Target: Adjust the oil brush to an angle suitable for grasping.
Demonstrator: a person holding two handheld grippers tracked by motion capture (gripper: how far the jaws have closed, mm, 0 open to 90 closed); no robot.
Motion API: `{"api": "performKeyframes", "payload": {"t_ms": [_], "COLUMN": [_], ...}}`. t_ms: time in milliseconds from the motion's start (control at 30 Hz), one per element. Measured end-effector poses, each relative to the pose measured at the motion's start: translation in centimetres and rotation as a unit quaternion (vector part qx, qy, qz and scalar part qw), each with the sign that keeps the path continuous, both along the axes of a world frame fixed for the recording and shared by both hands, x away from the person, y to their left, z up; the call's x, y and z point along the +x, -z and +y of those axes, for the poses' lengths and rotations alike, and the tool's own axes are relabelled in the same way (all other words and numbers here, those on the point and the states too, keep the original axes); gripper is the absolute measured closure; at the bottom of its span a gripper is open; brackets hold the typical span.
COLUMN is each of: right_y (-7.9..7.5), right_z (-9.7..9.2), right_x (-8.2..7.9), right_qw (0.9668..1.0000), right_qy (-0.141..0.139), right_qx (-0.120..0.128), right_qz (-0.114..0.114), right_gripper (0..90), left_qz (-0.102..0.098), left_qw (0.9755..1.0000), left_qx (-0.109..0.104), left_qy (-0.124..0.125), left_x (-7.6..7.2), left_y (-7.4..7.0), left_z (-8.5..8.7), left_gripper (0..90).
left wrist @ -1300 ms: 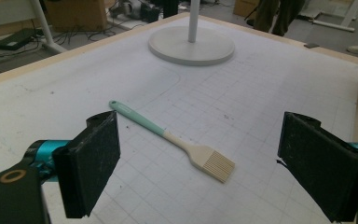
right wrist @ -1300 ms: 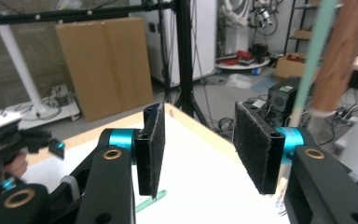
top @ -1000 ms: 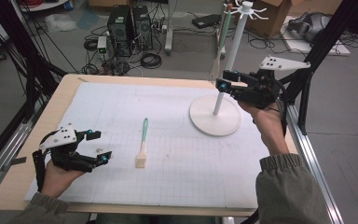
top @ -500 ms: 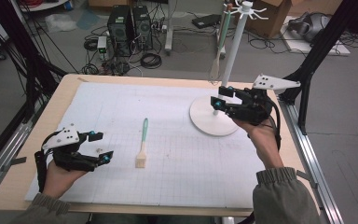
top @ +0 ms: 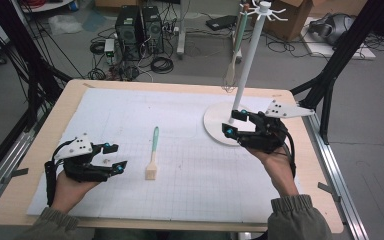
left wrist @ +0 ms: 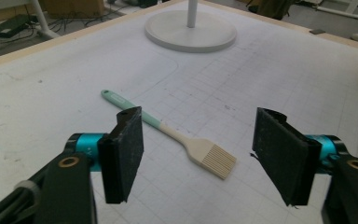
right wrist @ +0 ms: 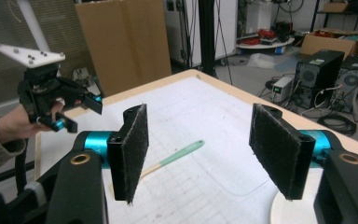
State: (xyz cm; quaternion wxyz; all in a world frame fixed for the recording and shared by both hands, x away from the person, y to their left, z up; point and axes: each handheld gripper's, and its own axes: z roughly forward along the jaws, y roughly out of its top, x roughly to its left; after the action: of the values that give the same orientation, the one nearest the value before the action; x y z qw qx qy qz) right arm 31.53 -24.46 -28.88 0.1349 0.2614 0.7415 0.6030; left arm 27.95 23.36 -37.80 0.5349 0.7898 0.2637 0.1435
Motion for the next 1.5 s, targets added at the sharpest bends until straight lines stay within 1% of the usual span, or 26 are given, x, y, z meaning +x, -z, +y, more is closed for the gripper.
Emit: {"api": "performKeyframes", "payload": {"t_ms": [100, 233, 333, 433, 467, 500, 533, 567, 600, 633, 667, 700, 800, 833, 900, 1067, 1133, 1200, 1267, 1433, 1500], "right_y": [0.6, 1.5, 2.2, 2.7, 2.9, 3.1, 3.4, 3.5, 3.7, 4.0, 4.1, 4.3, 4.8, 4.9, 5.1, 5.6, 5.7, 5.9, 6.0, 6.3, 6.4], "right_z": [0.0, 0.0, -0.1, -0.2, -0.2, -0.3, -0.3, -0.4, -0.4, -0.4, -0.4, -0.5, -0.5, -0.6, -0.7, -1.0, -1.1, -1.2, -1.3, -1.4, -1.4], "right_x": [-0.5, -1.2, -1.4, -1.7, -1.8, -1.9, -2.1, -2.2, -2.3, -2.6, -2.7, -2.8, -3.2, -3.3, -3.5, -3.7, -3.8, -3.8, -3.8, -3.8, -3.8], "right_qw": [1.0000, 1.0000, 1.0000, 0.9999, 0.9999, 0.9998, 0.9999, 0.9998, 0.9998, 0.9999, 0.9998, 0.9998, 0.9998, 0.9998, 0.9998, 0.9997, 0.9996, 0.9996, 0.9996, 0.9994, 0.9994], "right_qy": [0.002, 0.002, 0.006, 0.008, 0.010, 0.012, 0.011, 0.012, 0.011, 0.012, 0.012, 0.011, 0.012, 0.012, 0.014, 0.017, 0.020, 0.022, 0.022, 0.026, 0.027], "right_qx": [-0.004, 0.000, -0.005, -0.009, -0.011, -0.011, -0.008, -0.005, -0.003, -0.006, -0.006, -0.006, -0.012, -0.014, -0.014, -0.016, -0.017, -0.015, -0.015, -0.015, -0.014], "right_qz": [0.000, 0.001, 0.002, 0.005, 0.004, 0.006, 0.008, 0.012, 0.013, 0.011, 0.011, 0.013, 0.012, 0.011, 0.010, 0.010, 0.008, 0.009, 0.011, 0.015, 0.015], "right_gripper": [35.3, 34.6, 34.3, 34.0, 33.8, 33.7, 33.6, 33.0, 32.3, 32.3, 32.2, 32.2, 32.2, 32.2, 32.2, 32.1, 32.1, 32.0, 32.0, 31.8, 31.7], "left_qz": [0.003, 0.010, 0.013, 0.017, 0.018, 0.020, 0.023, 0.023, 0.022, 0.024, 0.025, 0.025, 0.031, 0.031, 0.035, 0.043, 0.048, 0.052, 0.054, 0.065, 0.065], "left_qw": [0.9999, 0.9997, 0.9994, 0.9992, 0.9991, 0.9990, 0.9989, 0.9989, 0.9989, 0.9990, 0.9988, 0.9988, 0.9987, 0.9984, 0.9984, 0.9975, 0.9973, 0.9968, 0.9961, 0.9952, 0.9949], "left_qx": [0.005, 0.010, 0.015, 0.018, 0.022, 0.025, 0.023, 0.026, 0.031, 0.027, 0.030, 0.032, 0.030, 0.037, 0.037, 0.051, 0.050, 0.055, 0.064, 0.069, 0.074], "left_qy": [0.009, 0.022, 0.030, 0.032, 0.033, 0.031, 0.033, 0.033, 0.029, 0.027, 0.030, 0.027, 0.027, 0.028, 0.027, 0.025, 0.026, 0.026, 0.027, 0.023, 0.023], "left_x": [0.3, 0.7, 1.1, 1.6, 1.8, 2.0, 2.2, 2.3, 2.6, 2.7, 2.9, 3.0, 3.5, 3.7, 4.0, 4.8, 5.0, 5.2, 5.4, 5.8, 5.9], "left_y": [0.2, 0.6, 0.8, 1.1, 1.2, 1.4, 1.5, 1.6, 1.7, 1.9, 2.0, 2.1, 2.5, 2.6, 2.8, 3.7, 3.9, 4.3, 4.6, 5.2, 5.4], "left_z": [-0.7, -1.8, -2.4, -3.0, -3.2, -3.5, -3.6, -3.9, -4.2, -4.3, -4.6, -4.7, -5.4, -5.7, -6.1, -7.3, -7.7, -8.1, -8.5, -8.9, -9.0], "left_gripper": [40.3, 53.8, 62.6, 71.6, 75.1, 78.2, 81.5, 84.5, 86.2, 87.3, 88.0, 88.5, 89.0, 89.0, 89.1, 89.4, 89.4, 89.5, 89.5, 89.5, 89.5]}}
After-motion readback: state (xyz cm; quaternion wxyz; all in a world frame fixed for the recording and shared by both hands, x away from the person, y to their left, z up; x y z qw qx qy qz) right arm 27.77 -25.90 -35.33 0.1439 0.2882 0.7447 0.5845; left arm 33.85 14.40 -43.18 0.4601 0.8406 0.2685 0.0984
